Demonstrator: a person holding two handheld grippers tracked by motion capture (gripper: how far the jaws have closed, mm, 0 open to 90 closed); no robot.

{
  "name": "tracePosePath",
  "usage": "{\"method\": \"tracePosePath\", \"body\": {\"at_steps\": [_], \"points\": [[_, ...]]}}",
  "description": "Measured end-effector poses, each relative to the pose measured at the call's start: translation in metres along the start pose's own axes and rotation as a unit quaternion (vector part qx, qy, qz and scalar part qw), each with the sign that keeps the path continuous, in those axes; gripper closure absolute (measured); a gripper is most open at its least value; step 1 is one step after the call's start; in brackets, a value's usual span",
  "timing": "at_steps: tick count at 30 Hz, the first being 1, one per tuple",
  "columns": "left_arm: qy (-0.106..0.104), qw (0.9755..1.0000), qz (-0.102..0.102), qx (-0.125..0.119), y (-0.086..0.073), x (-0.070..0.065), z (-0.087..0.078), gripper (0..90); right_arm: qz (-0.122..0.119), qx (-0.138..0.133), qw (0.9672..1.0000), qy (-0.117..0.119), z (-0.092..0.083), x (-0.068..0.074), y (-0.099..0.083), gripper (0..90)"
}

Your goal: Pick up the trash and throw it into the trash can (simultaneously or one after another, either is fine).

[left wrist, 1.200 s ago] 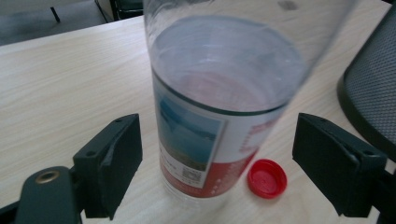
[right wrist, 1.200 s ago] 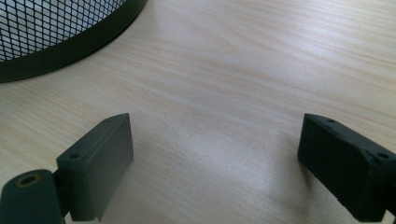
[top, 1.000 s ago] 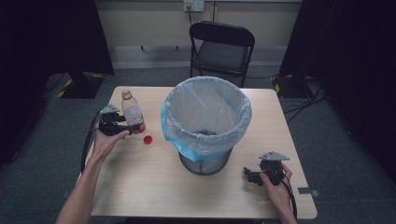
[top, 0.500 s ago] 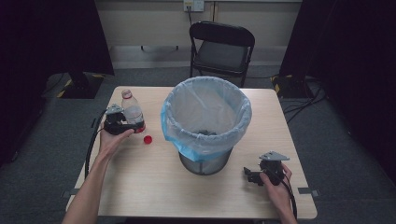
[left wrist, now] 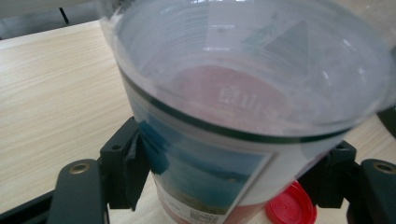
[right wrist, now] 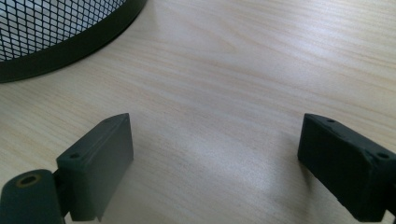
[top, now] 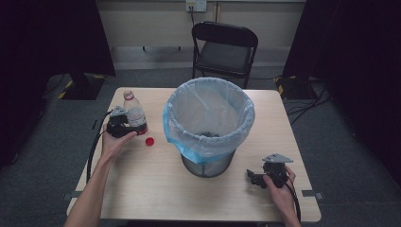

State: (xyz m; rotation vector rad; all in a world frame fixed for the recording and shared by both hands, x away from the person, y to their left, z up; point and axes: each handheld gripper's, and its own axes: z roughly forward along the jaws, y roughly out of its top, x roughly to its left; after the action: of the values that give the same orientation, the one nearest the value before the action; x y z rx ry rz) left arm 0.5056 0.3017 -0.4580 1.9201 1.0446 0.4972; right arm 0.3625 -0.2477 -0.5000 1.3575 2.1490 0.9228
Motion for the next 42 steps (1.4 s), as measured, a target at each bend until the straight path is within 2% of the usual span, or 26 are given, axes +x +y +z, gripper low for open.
{"method": "tracePosePath", "body": {"at_steps": [4,8,16,19,25,36,42], "points": [[-0.004,1.0,-0.004,-0.004,0.001,0.001,-0.003,28.1,0.0,0.0,1.0,0.0,0.0,0.0,0.0,9.4],[-0.009,0.9997,-0.011,-0.02,0.003,0.0,-0.008,28.1,0.0,0.0,1.0,-0.001,0.0,0.0,0.0,9.4],[-0.02,0.999,-0.014,-0.038,0.008,-0.003,-0.019,28.1,0.0,0.0,1.0,0.0,0.0,0.0,0.0,9.4],[-0.035,0.9979,-0.016,-0.052,0.011,-0.006,-0.025,28.2,0.0,0.001,1.0,-0.001,0.0,0.0,0.0,9.4],[-0.048,0.9964,-0.013,-0.068,0.017,-0.014,-0.034,28.4,0.0,0.001,1.0,-0.001,0.0,0.0,0.0,9.4],[-0.06,0.9943,-0.02,-0.086,0.022,-0.022,-0.048,28.5,0.0,0.001,1.0,-0.001,0.0,0.0,0.0,9.5],[-0.071,0.992,-0.02,-0.103,0.028,-0.031,-0.055,28.6,0.0,0.001,1.0,-0.001,0.0,0.0,0.0,9.4]]}}
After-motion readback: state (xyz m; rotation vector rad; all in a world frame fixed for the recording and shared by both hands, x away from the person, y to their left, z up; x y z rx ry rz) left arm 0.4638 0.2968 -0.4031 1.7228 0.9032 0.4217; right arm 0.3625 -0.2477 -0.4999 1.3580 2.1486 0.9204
